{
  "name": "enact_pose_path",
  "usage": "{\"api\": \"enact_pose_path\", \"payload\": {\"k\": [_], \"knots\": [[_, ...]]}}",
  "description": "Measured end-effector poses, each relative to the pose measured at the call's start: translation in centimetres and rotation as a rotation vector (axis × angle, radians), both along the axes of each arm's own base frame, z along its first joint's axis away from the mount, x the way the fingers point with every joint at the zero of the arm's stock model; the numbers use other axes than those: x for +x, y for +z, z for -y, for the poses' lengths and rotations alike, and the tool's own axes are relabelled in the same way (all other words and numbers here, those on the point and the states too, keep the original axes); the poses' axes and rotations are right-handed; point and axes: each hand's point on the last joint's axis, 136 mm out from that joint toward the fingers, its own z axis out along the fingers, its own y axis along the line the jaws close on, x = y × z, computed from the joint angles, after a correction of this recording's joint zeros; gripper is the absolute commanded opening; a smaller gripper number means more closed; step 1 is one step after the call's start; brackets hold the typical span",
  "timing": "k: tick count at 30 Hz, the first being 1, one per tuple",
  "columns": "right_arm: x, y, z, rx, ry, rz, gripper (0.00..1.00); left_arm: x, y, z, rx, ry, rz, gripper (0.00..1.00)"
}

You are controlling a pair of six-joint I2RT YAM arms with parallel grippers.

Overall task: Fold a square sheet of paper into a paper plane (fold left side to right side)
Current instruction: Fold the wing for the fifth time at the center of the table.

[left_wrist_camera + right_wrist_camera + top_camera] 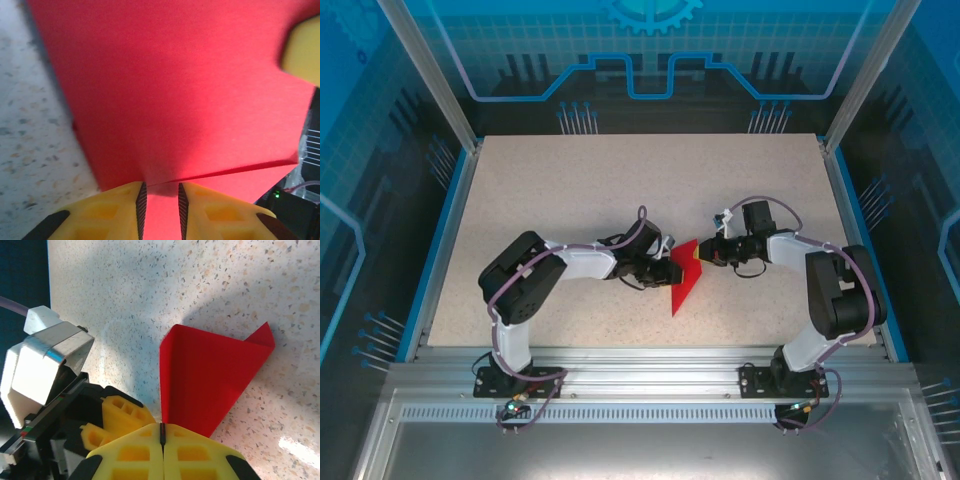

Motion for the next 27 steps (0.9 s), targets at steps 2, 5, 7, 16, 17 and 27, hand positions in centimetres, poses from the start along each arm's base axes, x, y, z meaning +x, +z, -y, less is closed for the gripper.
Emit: {"api": "enact_pose_path", "payload": {"k": [2,5,7,16,17,27], "knots": [[-0.1,-0.2,0.0,-0.007,-0.001,-0.005,0.06,0.0,-0.3,-0.2,0.016,0.008,-0.003,0.26],[-0.2,-0.4,0.0,-0.013,-0.001,-0.016,0.09,0.1,-0.5,-0.4,0.025,0.013,-0.003,0.26],[-0.3,-0.5,0.1,-0.015,0.001,-0.022,0.12,0.1,-0.7,-0.4,0.030,0.014,-0.008,0.25],[-1.1,-1.3,0.7,-0.066,-0.007,-0.072,0.47,0.4,-1.3,-0.2,0.038,0.013,-0.020,0.25],[-1.3,-1.4,0.9,-0.078,-0.010,-0.083,0.49,0.4,-1.3,-0.1,0.038,0.013,-0.019,0.24],[-3.3,-2.9,2.1,-0.132,-0.022,-0.174,0.59,0.4,-1.3,-0.2,0.038,0.014,-0.019,0.24]]}}
